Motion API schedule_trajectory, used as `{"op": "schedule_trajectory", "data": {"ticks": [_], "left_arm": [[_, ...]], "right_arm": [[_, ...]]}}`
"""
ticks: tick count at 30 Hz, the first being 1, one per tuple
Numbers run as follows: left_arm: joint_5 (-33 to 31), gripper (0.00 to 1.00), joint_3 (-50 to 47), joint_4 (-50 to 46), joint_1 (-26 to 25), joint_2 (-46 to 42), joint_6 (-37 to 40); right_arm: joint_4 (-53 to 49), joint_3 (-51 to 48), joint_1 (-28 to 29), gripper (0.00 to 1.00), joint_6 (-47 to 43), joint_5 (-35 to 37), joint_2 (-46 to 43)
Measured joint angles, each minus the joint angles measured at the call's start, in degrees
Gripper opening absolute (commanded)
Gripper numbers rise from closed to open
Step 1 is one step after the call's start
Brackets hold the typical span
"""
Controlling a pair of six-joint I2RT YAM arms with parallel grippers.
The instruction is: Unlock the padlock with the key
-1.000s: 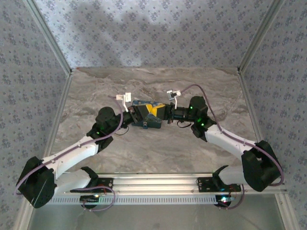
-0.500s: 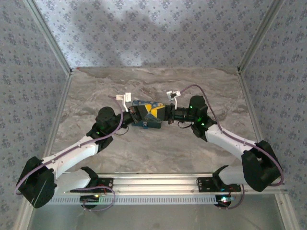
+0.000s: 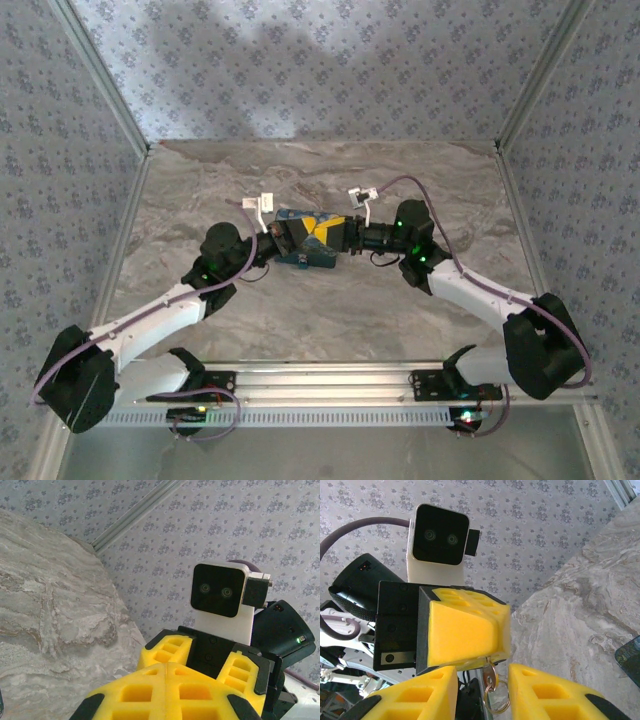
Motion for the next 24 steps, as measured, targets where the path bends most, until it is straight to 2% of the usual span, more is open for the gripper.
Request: {"op": "schedule_trajectory", "data": {"ticks": [17, 24], "left_arm": [[-0.39, 0.00, 0.00, 0.81, 0.00, 0.39, -0.44], [-0.63, 0.00, 0.00, 0.81, 0.02, 0.46, -0.44]], "right_arm": [[0.61, 0.00, 0.52, 0.27, 0.63, 0.90, 2.05], [1.38, 0.00, 0.50, 0.17, 1.75, 1.05, 2.05]]}}
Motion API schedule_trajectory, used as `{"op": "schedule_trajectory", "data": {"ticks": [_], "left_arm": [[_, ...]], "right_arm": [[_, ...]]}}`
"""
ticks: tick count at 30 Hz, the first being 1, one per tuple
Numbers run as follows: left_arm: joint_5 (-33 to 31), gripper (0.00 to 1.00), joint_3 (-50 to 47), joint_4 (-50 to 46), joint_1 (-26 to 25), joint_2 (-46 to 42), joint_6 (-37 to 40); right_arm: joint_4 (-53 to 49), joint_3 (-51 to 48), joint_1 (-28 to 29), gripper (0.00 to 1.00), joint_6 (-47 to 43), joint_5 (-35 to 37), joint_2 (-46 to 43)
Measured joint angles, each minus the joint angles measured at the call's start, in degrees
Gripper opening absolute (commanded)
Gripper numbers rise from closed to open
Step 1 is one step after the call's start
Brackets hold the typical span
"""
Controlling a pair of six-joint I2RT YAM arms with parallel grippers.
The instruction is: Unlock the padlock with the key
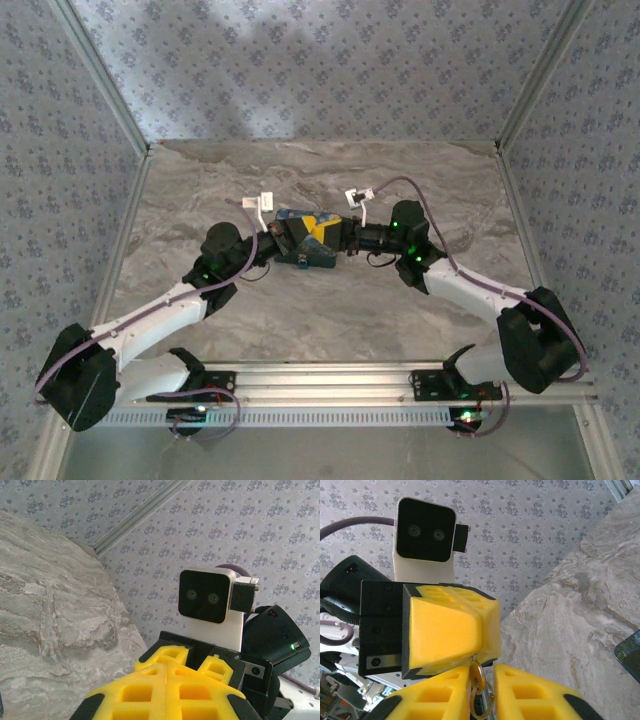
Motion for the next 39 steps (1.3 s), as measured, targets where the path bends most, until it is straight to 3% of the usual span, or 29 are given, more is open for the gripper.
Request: {"op": "schedule_trajectory", "data": {"ticks": [39], "left_arm": [[-0.35, 0.00, 0.00, 0.04, -0.35, 0.42, -0.02]], "right_arm": [[-2.36, -0.66, -1.51, 0.02, 0.13, -0.24, -1.84]]}}
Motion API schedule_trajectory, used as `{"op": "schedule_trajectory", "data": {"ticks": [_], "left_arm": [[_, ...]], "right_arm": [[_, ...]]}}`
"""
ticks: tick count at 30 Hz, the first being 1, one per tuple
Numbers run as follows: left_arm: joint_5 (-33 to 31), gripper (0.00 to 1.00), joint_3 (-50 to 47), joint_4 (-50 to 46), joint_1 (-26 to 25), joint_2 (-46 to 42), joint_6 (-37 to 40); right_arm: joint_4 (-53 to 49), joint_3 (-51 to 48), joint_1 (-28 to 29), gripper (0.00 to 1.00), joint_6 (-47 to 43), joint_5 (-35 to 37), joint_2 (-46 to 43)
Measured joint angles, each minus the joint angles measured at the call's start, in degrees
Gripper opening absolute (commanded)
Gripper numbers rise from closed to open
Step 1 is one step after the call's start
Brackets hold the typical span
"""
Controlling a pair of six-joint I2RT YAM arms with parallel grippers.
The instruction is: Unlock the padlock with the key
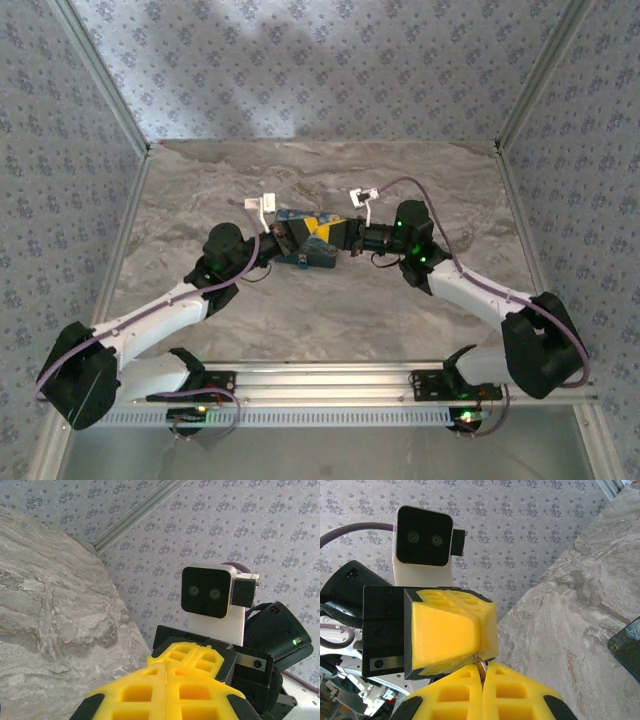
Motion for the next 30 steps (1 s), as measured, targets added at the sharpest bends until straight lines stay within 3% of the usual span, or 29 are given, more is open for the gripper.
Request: {"op": "schedule_trajectory", "data": {"ticks": [1, 3, 6, 12, 17, 22, 30], "left_arm": [[0.00, 0.02, 0.00, 0.00, -0.04, 0.00, 0.00], [0.17, 0.22, 0.00, -0.31, -0.04, 0.00, 0.09], [-0.07, 0.41, 0.00, -1.07, 0.20, -0.52, 0.44], [-1.22, 0.66, 0.00, -8.94, 1.70, -4.94, 3.74], [-4.00, 0.73, 0.00, -20.57, 3.15, -10.01, 9.75], [-8.70, 0.75, -0.33, -32.63, 3.23, -12.22, 17.79], [-11.67, 0.76, -3.91, -40.39, 3.34, -8.61, 26.69]], "right_arm": [[-0.17, 0.00, -0.04, 0.01, -0.04, 0.02, -0.04], [-1.03, 0.00, -0.04, 0.00, -0.68, 0.04, -0.31], [-4.74, -0.04, -1.42, 0.00, -2.36, 1.62, -1.14], [-12.70, -0.04, -3.54, 0.00, -6.56, 4.15, -1.99], [-17.00, 0.24, -3.91, 0.00, -9.42, 4.70, -0.92], [-20.20, 3.52, -4.04, 0.00, -11.47, 4.76, 5.62], [-25.62, 14.05, -3.87, 0.00, -14.64, 5.25, 17.44]]}}
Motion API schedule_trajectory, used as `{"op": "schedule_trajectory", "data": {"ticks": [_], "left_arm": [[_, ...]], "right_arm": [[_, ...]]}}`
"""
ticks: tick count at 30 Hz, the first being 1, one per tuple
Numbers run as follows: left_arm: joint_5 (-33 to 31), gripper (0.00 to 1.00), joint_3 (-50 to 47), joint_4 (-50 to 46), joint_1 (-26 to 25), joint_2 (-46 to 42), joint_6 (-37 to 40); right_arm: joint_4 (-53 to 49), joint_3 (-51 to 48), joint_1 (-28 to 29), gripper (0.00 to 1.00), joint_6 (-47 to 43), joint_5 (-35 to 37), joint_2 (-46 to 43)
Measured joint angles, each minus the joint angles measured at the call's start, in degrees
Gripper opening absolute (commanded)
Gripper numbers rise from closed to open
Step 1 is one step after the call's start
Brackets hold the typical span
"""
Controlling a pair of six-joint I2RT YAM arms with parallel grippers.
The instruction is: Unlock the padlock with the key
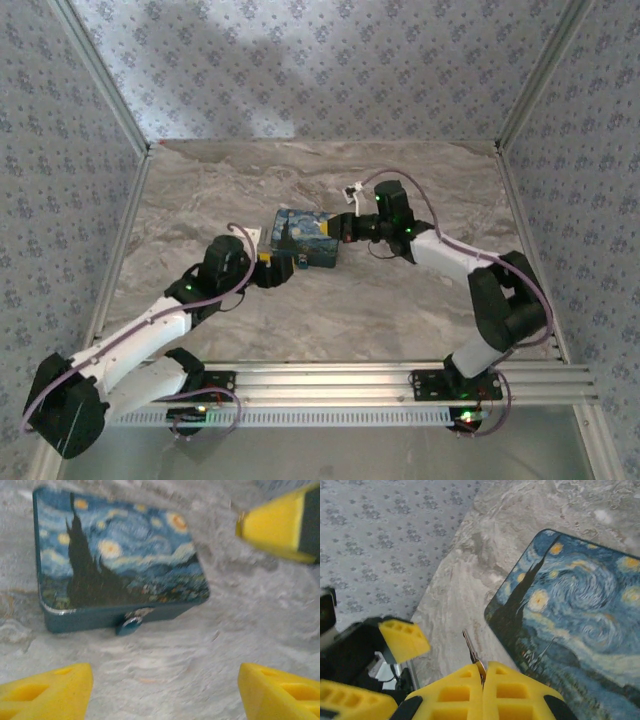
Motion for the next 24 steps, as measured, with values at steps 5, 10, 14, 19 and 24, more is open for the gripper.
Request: {"op": "schedule_trajectory", "data": {"ticks": [5, 10, 14, 19, 24], "left_arm": [[0.31, 0.76, -0.74, 0.33, 0.00, 4.85, 1.90], [0.90, 0.77, -1.88, 3.10, 0.00, 8.72, 2.23], [1.60, 0.77, -2.32, 5.18, 0.02, 11.39, 2.56], [2.38, 0.77, -2.40, 7.61, 0.79, 14.82, 2.60], [3.54, 0.76, -2.43, 10.56, 2.43, 18.84, 2.60]], "right_arm": [[-2.56, 5.75, 0.44, 0.00, -0.96, 0.74, 7.39], [-4.46, 10.40, 1.07, 0.00, -1.01, 1.11, 13.92], [-5.88, 12.63, 1.40, 0.00, -1.01, 1.60, 16.63], [-7.93, 13.14, 1.51, 0.00, -1.36, 2.58, 17.25], [-8.48, 13.22, 1.66, 0.00, -1.97, 3.02, 17.27]]}}
